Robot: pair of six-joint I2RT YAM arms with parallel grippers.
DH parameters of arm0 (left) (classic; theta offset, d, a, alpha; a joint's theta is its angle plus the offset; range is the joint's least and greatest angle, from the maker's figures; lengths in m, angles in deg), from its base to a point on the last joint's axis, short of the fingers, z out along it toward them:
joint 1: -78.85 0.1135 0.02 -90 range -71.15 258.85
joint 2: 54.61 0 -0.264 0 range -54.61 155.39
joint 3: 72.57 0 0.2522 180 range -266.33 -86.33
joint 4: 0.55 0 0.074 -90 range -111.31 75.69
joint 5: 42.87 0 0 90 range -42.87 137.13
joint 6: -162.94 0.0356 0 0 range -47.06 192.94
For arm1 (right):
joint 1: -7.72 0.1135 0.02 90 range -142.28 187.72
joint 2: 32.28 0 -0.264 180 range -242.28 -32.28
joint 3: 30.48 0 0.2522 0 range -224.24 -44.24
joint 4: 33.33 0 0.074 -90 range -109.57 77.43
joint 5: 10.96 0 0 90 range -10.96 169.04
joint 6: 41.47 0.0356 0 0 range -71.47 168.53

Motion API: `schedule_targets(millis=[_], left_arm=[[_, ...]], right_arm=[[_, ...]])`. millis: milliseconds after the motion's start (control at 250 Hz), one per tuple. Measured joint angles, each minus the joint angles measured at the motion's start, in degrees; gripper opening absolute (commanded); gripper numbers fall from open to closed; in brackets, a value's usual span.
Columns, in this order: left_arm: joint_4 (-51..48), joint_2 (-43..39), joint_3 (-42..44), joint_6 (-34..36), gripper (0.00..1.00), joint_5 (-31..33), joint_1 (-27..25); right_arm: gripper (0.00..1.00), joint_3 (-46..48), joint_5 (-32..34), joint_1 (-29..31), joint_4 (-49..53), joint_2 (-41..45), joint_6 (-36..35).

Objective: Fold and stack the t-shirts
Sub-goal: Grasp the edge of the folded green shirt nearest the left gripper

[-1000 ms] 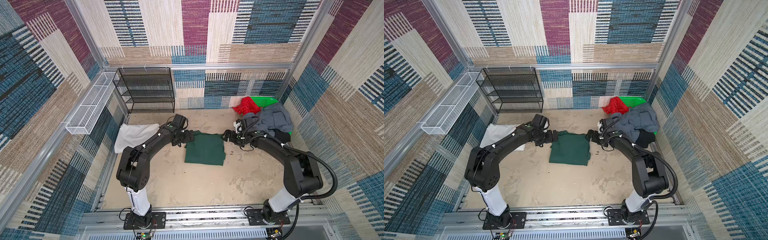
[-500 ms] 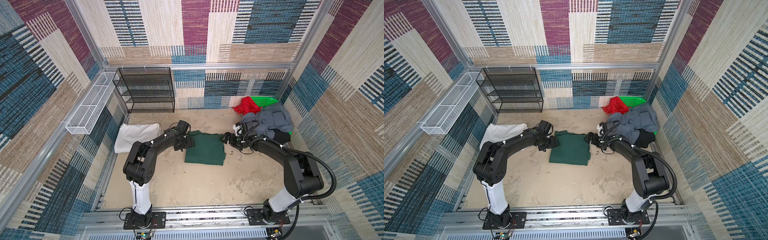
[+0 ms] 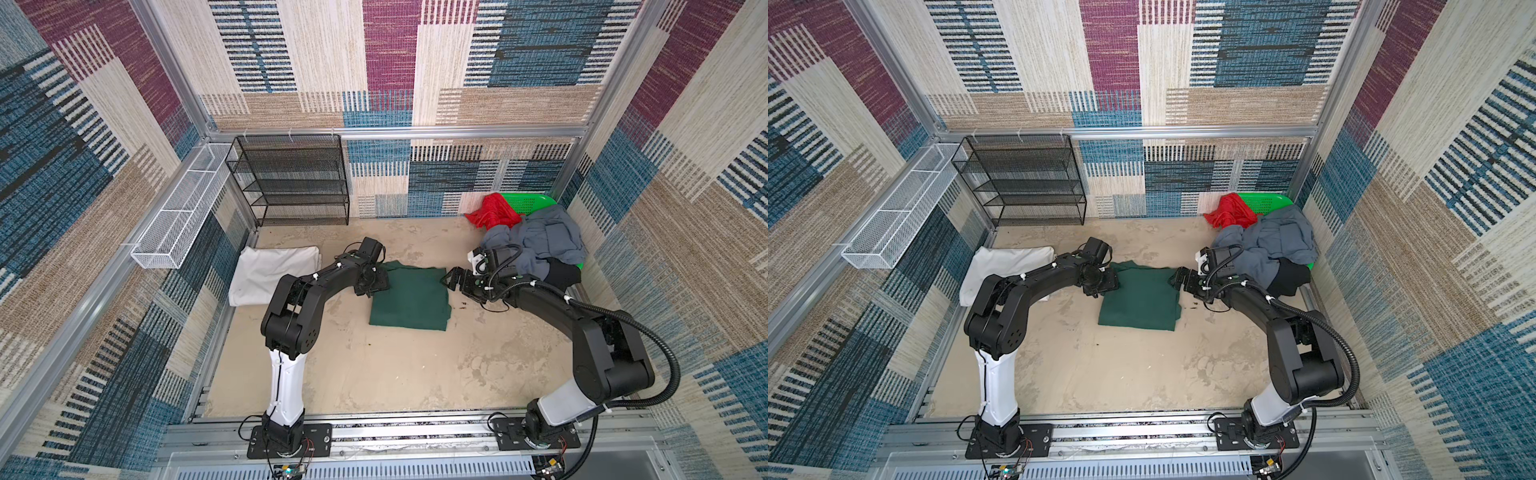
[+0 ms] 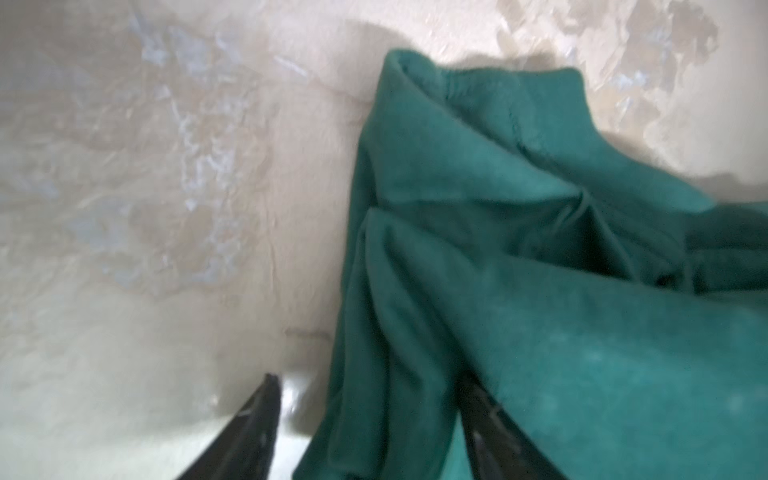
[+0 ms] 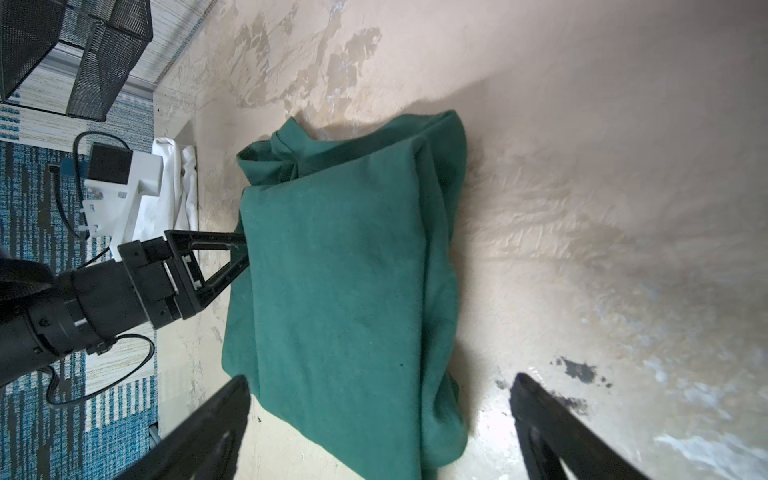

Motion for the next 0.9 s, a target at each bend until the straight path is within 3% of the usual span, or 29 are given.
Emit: schedule_targets(millis=[260,300,900], left_arm=[[-1.7,2.7,-4.3,-0.2,0.1,-2.3,0.0],[-2.4,2.9,-5.0,-0.2,0.0,-2.3,0.0],[-14.3,2.1,-15.9,4.0,0.0,1.5,2.8]], right_arm=[[0.98,2.1,0.2,-0.1,-0.5,1.0,0.5],[0.99,2.5,0.0,-0.1,-0.6,1.4,0.5],[0.99,6.1,-0.7,-0.1,-5.2,5.2,0.2]])
